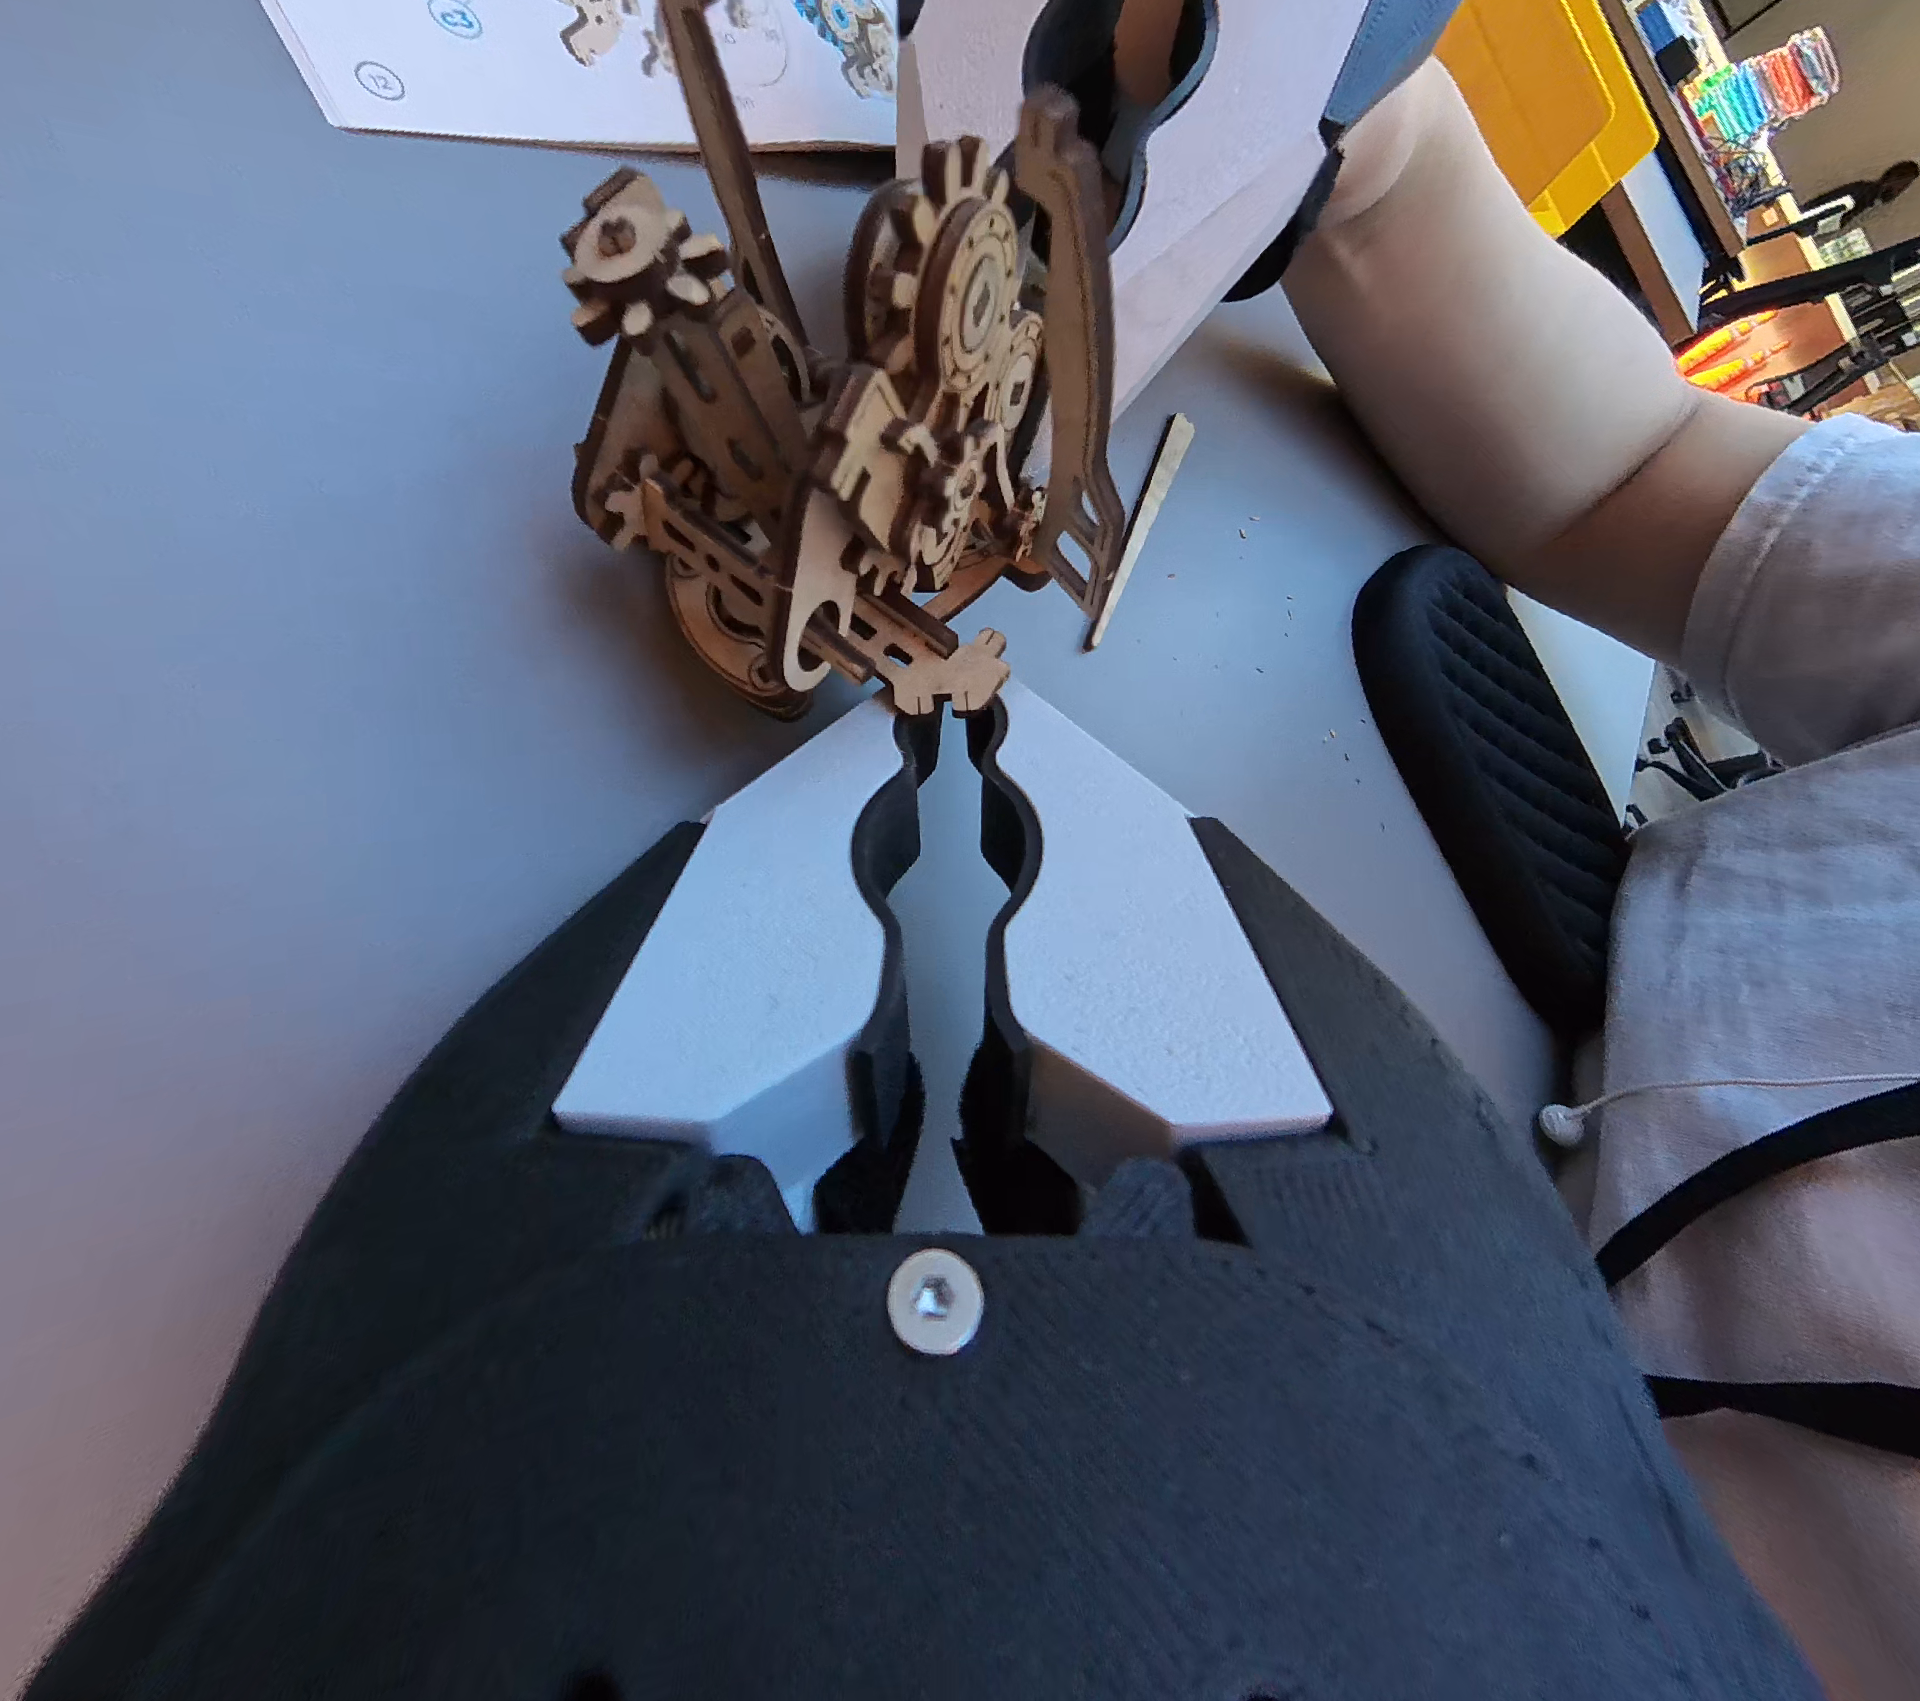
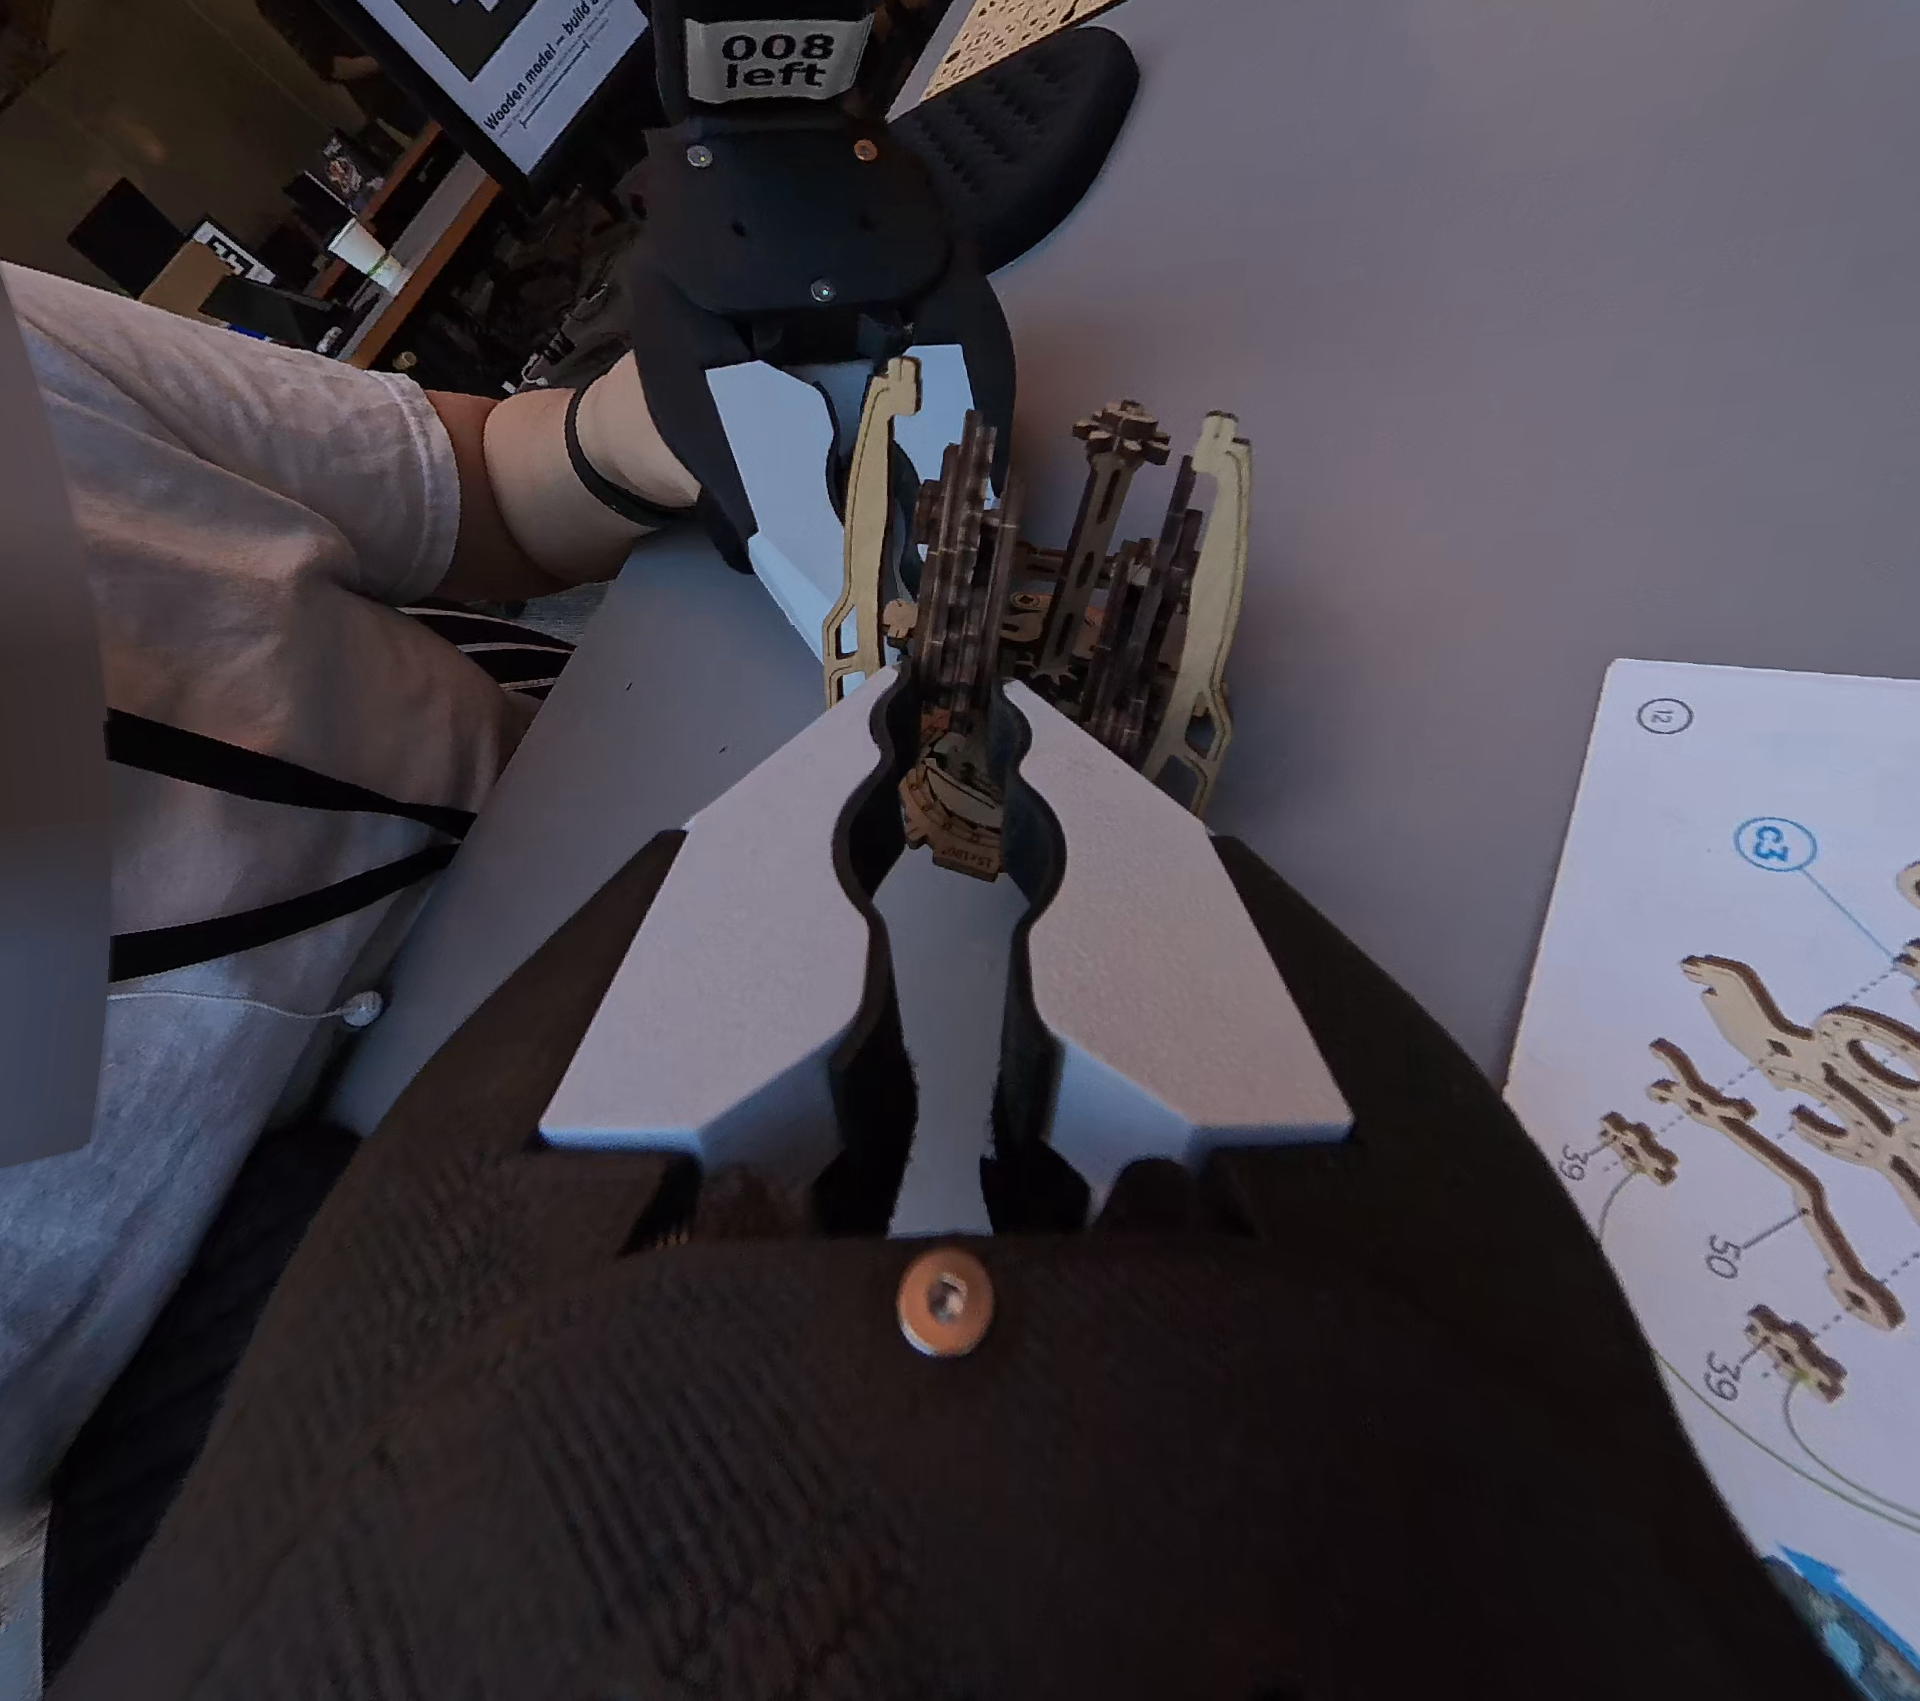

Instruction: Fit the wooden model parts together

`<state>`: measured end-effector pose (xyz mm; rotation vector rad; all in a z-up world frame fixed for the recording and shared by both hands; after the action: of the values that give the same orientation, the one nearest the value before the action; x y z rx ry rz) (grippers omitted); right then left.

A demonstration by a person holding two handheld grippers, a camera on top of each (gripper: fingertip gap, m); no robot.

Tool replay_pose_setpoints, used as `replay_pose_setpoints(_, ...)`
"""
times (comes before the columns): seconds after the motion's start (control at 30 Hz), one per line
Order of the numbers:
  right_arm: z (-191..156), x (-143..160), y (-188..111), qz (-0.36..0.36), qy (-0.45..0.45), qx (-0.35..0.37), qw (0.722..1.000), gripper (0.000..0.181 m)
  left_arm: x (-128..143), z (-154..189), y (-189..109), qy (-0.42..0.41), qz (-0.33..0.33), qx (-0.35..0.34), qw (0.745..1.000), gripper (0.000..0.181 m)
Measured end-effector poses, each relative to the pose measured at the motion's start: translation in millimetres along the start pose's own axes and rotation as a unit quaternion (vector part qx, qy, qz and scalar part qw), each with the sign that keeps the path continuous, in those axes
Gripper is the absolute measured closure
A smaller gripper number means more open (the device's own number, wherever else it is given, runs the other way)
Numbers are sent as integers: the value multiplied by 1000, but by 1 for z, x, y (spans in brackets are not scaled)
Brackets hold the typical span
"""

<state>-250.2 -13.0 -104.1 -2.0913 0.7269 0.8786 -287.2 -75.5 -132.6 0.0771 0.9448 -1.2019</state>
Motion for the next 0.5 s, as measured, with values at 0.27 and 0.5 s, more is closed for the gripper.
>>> replay_pose_setpoints(0.27,0,-1,4,6,-1,12,1000,171,-2,5,5,-28,6,47,999,181)
replay_pose_setpoints(0.5,1,-1,5,13,10,4,1000,171,1,-5,-7,-12,14,-26,999,181)
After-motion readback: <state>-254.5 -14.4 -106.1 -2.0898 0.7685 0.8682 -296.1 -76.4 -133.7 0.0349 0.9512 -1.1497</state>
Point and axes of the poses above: each gripper's, where its closed fingertips meet, y out along the fingers, x out of its underside, z = x × y across the jaws, the point moved 4 cm from there along -y, back along the fingers, and after that the axes turned 6 degrees about x, right-handed, at the moved point
